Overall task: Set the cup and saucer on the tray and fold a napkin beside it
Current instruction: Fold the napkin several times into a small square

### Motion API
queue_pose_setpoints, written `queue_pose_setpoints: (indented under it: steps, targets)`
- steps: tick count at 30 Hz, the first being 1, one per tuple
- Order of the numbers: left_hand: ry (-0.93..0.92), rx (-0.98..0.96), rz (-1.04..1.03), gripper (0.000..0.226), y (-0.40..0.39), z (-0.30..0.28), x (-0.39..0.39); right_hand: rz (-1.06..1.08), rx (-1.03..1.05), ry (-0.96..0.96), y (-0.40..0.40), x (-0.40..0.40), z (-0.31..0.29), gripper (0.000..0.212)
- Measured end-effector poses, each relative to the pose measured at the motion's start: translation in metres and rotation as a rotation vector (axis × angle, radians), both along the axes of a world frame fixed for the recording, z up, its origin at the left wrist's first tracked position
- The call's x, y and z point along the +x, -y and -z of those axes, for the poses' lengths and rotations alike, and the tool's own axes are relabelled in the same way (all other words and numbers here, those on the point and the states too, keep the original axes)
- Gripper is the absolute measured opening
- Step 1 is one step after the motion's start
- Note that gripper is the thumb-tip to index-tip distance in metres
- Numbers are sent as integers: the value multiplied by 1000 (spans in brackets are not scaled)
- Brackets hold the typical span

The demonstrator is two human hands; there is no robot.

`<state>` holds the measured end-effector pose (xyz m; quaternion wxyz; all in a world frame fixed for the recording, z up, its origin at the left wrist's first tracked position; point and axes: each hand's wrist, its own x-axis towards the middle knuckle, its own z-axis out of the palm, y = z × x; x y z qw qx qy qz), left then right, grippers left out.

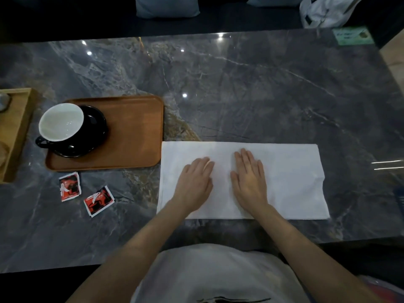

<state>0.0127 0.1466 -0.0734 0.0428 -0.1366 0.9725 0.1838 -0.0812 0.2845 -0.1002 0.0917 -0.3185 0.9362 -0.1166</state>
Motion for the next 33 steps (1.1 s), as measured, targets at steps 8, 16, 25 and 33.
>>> queue_pose_setpoints:
  steps: [8,16,25,33]
  targets:
    - [122,-38,57,62,-19,32,-56,-8,94,97,-11,-15,14,65]
    - [163,-83,-300,65,26,39,-40,-9,96,64,-12,-22,17,63]
    - [42,-89,-83,56,-5,39,-9,-7,109,40,-11,-21,16,63]
    - [121,-124,-450,58,11,29,-17,-10,64,69,-10,-20,13,67]
